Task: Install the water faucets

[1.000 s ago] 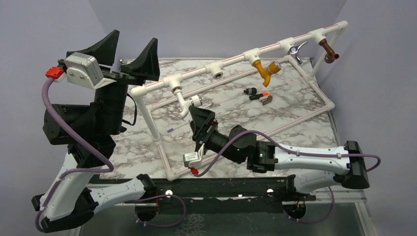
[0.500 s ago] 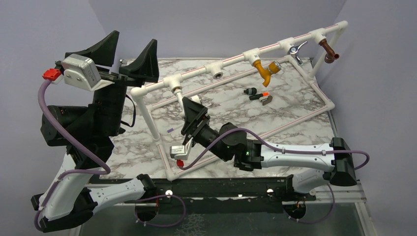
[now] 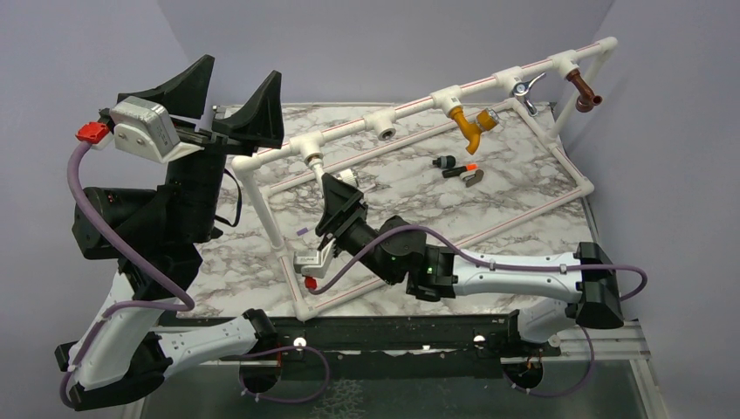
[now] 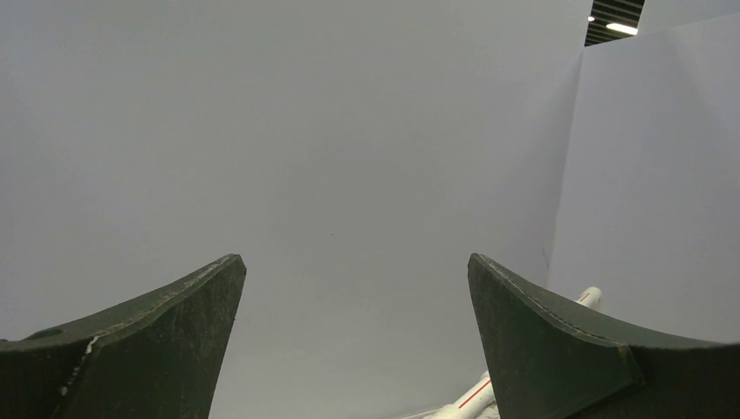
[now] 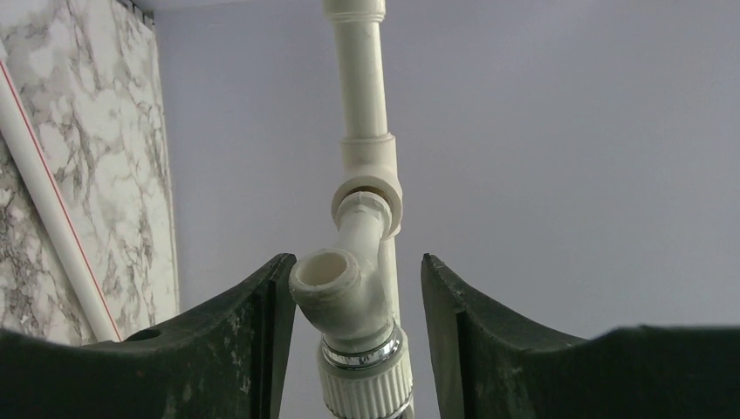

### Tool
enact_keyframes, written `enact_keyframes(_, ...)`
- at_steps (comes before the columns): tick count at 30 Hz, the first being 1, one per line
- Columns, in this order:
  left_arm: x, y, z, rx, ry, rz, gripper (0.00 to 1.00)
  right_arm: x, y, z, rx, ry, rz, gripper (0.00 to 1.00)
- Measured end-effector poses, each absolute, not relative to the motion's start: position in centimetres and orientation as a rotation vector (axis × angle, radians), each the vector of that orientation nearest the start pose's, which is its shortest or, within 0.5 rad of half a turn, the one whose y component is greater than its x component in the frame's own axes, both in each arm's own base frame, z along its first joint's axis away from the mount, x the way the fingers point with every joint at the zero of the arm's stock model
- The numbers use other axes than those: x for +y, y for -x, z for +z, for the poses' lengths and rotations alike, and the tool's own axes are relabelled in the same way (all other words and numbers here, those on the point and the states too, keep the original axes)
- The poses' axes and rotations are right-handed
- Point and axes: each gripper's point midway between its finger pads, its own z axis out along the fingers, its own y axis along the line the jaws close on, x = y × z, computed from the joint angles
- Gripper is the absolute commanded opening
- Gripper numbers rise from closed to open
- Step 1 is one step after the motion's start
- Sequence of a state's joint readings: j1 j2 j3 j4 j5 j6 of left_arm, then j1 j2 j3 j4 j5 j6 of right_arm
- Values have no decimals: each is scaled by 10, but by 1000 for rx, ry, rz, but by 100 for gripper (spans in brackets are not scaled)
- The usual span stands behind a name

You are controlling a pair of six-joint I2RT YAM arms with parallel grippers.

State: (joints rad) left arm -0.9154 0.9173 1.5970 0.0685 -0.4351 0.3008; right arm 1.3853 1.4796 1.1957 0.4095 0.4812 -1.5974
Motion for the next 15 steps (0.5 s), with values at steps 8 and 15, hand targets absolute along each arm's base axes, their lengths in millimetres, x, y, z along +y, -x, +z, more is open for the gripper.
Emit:
enact_keyframes(8, -113, -193, 650, 903, -128, -398, 99, 424, -214, 383, 562, 1392, -537, 40)
enact_keyframes(15, -111, -190, 653, 898, -124, -403, 99, 425, -217, 390, 586, 1344, -514, 1)
